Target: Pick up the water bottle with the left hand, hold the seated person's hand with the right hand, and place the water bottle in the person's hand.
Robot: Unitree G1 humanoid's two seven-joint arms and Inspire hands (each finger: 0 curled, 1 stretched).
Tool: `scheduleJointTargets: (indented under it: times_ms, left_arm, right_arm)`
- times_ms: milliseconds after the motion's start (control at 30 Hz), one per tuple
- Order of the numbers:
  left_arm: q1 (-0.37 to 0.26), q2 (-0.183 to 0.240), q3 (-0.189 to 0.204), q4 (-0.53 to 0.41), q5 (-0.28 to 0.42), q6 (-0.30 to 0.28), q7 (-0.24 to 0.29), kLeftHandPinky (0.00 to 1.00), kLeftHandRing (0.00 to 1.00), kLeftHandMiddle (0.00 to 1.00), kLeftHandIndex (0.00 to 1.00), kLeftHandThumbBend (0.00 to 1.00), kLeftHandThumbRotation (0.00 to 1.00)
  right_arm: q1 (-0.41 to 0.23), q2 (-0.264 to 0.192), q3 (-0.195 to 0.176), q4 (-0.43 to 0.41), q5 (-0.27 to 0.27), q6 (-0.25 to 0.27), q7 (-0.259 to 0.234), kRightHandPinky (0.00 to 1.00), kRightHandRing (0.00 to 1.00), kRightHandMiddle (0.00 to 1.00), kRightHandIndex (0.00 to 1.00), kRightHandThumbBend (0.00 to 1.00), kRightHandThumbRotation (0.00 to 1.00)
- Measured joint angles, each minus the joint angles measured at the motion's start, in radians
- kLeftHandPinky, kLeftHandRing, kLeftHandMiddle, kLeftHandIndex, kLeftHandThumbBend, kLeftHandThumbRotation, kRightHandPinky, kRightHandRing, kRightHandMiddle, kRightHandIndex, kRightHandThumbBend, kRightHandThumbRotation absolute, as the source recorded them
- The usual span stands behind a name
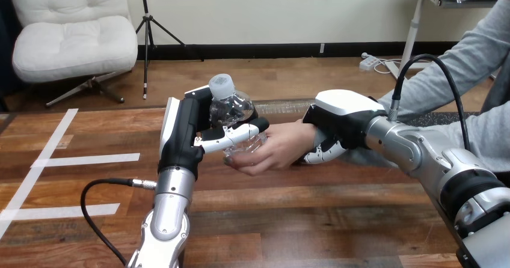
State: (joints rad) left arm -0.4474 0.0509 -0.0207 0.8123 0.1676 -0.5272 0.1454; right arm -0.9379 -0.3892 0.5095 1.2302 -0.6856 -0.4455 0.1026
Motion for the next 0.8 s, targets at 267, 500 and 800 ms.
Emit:
scheduleJointTargets:
  times_ms: [267, 500, 800]
  left_arm:
    - [-0.032, 0.005, 0.001, 0.055, -0.002, -0.024, 0.0, 0.32, 0.36, 0.41, 0.42, 0.7, 0.0]
    - [-0.056, 0.008, 0.001, 0.086, -0.002, -0.04, 0.0, 0.32, 0.36, 0.41, 0.42, 0.71, 0.0]
    - [-0.077, 0.008, 0.001, 0.107, -0.004, -0.053, -0.002, 0.31, 0.36, 0.41, 0.42, 0.71, 0.0]
  right_arm:
    - [0.0, -0.001, 0.0, 0.0, 0.0, 0.0, 0.0, 0.26, 0.31, 0.37, 0.37, 0.45, 0.31]
    - [0.0, -0.002, 0.0, 0.0, 0.0, 0.0, 0.0, 0.25, 0.29, 0.36, 0.36, 0.45, 0.31]
    - [0.0, -0.003, 0.0, 0.0, 0.001, 0.0, 0.0, 0.25, 0.3, 0.36, 0.37, 0.45, 0.32]
